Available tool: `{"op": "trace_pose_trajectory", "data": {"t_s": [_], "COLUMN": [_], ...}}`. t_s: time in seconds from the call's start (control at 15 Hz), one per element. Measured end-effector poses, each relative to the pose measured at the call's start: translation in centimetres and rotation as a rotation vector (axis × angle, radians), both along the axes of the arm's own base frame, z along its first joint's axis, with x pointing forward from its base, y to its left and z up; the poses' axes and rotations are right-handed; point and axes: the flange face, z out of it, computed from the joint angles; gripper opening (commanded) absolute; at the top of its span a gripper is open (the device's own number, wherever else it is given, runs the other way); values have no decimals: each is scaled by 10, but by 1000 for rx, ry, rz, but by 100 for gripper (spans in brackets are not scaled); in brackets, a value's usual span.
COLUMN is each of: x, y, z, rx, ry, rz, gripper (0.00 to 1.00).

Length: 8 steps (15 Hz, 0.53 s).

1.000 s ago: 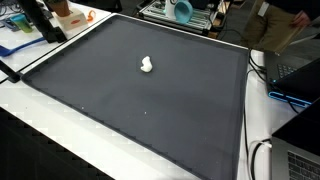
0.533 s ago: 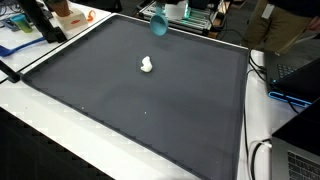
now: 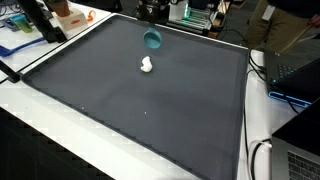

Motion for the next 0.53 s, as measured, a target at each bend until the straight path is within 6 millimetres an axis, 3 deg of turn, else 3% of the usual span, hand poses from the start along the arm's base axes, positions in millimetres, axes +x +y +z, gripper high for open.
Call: {"op": "trace_pose_trajectory", "data": {"t_s": [0.2,0.53], "x": [0,5], "y": [3,-9], "z": [2,-25], "rx": [-3,-50], "ry": [-5,40], "rz": [8,17], "gripper": [21,21]}}
